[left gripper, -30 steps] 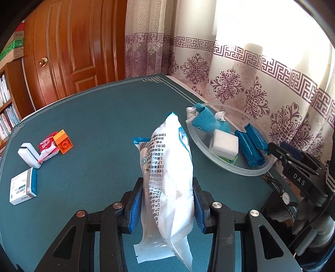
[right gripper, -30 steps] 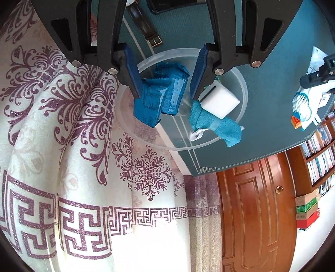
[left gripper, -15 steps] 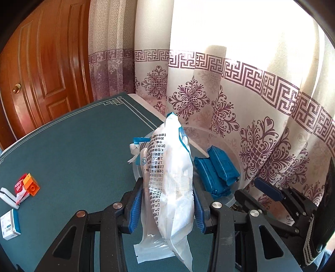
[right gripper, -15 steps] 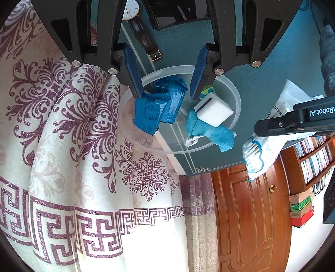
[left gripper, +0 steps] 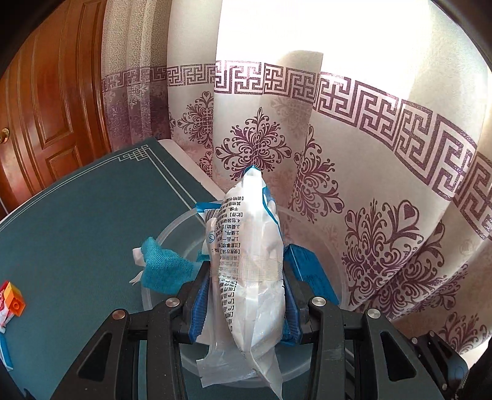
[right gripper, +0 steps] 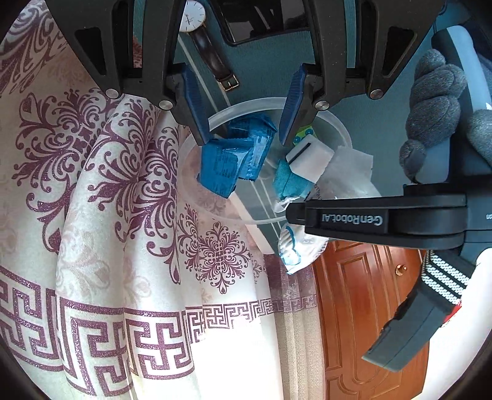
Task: Organize objects
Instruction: 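Carry the white plastic bag into the clear bowl and release with the left gripper, then withdraw both grippers from the bowl toward the remaining items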
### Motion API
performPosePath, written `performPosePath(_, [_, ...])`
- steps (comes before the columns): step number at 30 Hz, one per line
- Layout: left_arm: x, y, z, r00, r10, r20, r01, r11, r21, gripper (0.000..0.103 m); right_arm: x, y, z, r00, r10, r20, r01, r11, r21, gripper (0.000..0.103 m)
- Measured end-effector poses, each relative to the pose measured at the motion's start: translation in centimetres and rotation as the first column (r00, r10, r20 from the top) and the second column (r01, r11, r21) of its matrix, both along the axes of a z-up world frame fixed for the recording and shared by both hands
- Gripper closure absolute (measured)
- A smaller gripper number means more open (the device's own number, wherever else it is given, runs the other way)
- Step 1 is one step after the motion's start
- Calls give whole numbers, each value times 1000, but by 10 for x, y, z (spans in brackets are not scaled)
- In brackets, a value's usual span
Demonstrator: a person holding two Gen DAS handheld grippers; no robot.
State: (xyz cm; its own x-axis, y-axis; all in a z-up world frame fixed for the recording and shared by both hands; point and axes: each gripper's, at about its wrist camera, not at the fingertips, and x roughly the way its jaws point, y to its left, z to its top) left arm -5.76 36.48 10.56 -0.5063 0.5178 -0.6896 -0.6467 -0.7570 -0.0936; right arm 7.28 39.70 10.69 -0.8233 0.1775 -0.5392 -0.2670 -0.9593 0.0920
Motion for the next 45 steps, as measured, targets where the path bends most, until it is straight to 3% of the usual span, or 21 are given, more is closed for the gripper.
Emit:
performPosePath(3, [-8,11,0,1000,-13,-5,13,1000,12,56,1,1,1,1000,-3,-3,3,1000,-3,54])
performPosePath(6, [-15,12,-1,999,36,-35,-36,999,-2,26,2,1,2,1000,-1,-5,1,1000,-5,54])
performPosePath(7, [-17,8,-1,998,51,-33,-51,999,9,24,3,1,2,1000,-1,-5,1,1000,-5,54])
performPosePath(13, [-20,-12,-1,997,82,-13,-82,996,23,23,2,2,-1,1000,-3,3,4,1000,-18,54])
performPosePath(17, [-17,-21,1,995,98,-26,-97,995,28,17,0,0,-1,1000,1,6,-1,1000,-12,54])
performPosePath(27, [-12,-50,23,992,129,-13,-127,986,111,10,0,-4,-1,1000,3,10,-3,1000,-7,54])
performPosePath(45, [3,-108,12,973,230,-26,-228,971,67,4,3,-24,-1,999,33,25,-33,999,-1,49])
